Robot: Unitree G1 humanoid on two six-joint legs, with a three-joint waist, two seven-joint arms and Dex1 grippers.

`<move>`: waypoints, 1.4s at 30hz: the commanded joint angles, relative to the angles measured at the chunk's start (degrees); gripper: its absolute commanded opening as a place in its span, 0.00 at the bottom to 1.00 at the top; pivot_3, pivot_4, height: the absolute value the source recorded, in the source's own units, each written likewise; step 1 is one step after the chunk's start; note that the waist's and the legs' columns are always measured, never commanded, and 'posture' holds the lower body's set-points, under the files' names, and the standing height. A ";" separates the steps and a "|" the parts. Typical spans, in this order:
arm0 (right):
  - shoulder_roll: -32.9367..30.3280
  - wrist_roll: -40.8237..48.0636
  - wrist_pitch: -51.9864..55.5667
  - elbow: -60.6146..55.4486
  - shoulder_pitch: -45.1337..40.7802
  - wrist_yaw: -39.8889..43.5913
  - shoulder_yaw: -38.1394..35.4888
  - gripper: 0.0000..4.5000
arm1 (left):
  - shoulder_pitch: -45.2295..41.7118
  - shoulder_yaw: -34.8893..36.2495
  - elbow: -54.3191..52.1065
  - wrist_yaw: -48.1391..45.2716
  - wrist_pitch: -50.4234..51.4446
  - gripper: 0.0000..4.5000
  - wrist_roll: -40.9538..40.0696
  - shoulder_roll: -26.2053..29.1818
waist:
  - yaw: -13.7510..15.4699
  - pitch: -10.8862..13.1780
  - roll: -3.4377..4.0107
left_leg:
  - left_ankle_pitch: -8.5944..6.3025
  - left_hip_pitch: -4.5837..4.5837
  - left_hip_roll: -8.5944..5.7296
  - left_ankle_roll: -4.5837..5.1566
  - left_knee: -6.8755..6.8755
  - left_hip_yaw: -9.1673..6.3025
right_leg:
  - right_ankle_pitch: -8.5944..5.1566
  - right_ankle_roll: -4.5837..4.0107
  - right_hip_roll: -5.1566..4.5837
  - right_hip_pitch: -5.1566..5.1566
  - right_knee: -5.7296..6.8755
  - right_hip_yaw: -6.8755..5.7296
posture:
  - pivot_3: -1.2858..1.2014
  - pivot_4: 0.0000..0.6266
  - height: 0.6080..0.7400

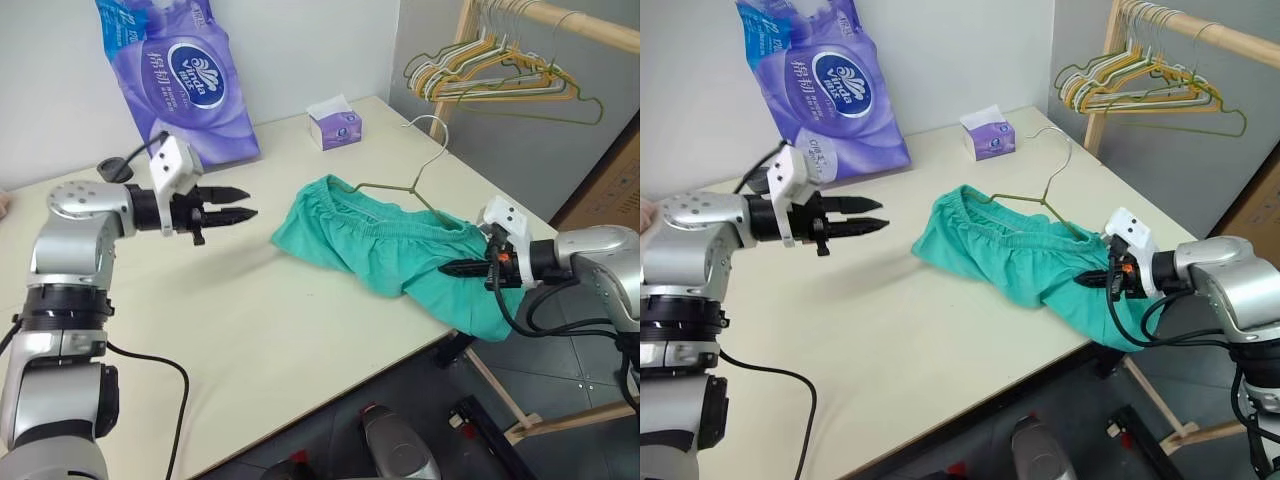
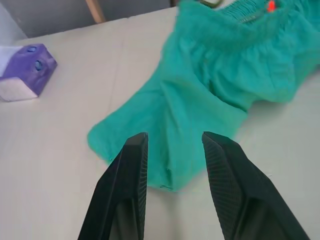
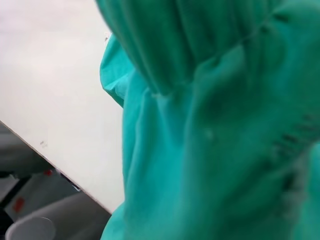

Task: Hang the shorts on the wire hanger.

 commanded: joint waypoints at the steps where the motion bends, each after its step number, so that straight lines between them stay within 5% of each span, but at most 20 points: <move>1: -3.07 1.87 5.64 -0.05 1.49 -3.53 -7.65 0.00 | 1.34 -1.41 -10.57 -2.37 4.51 0.53 -4.85 -0.66 | 0.10 -0.01 -0.01 | 0.00 -0.02 -0.01 0.00 0.00 0.00 | 0.00 0.00 -0.02 0.00 -0.02 0.01 | 0.35 0.12 1.00; 4: -4.83 2.11 10.04 1.30 3.68 -7.24 -11.95 0.00 | 1.67 -3.06 -17.05 -2.37 8.15 0.71 -8.39 -3.39 | 0.37 -0.03 -0.05 | 0.00 -0.04 -0.04 0.00 0.03 0.01 | 0.00 0.00 -0.06 0.03 -0.05 0.02 | 0.34 0.13 1.00; 12: -5.48 0.70 18.68 4.37 7.88 -18.25 -25.83 0.00 | -3.39 -8.94 -23.05 1.18 14.92 0.71 -13.82 -14.45 | -0.21 -0.06 -0.01 | -0.01 0.00 -0.03 0.02 0.02 0.04 | 0.01 0.01 -0.02 0.11 -0.02 0.03 | 0.32 0.16 1.00; 17: -5.81 -0.83 21.60 5.79 6.02 -25.55 -30.95 0.00 | -7.98 -14.61 -17.08 12.07 7.98 0.79 -2.92 -22.77 | -0.36 -0.07 0.00 | -0.01 0.05 -0.03 0.03 0.02 0.06 | 0.02 0.02 -0.02 0.19 -0.06 0.05 | 0.31 0.18 1.00; 21: -7.00 -2.34 21.43 6.63 3.55 -29.39 -31.08 0.00 | -10.83 -15.86 -13.15 18.52 4.72 0.99 1.56 -28.24 | -1.03 -0.06 0.01 | -0.02 0.05 -0.03 0.04 0.01 0.13 | 0.02 0.03 0.00 0.20 -0.08 0.04 | 0.31 0.19 1.00; 31: -10.37 -8.25 17.07 19.16 -14.56 -37.99 -23.28 0.00 | -25.13 -16.54 1.47 30.62 -7.20 0.99 10.83 -41.48 | -2.56 0.06 -0.07 | -0.06 0.05 -0.04 0.10 -0.07 0.31 | 0.01 0.13 0.03 0.23 -0.26 0.04 | 0.31 0.23 1.00; 42: -9.38 -11.14 18.45 40.21 -29.78 -41.80 -18.35 0.00 | -33.99 -19.74 12.76 29.79 -12.36 0.99 16.78 -46.20 | -3.83 0.61 0.08 | -0.11 0.07 -0.05 0.20 -0.12 0.41 | -0.01 0.20 0.06 0.27 -0.34 0.11 | 0.31 0.24 1.00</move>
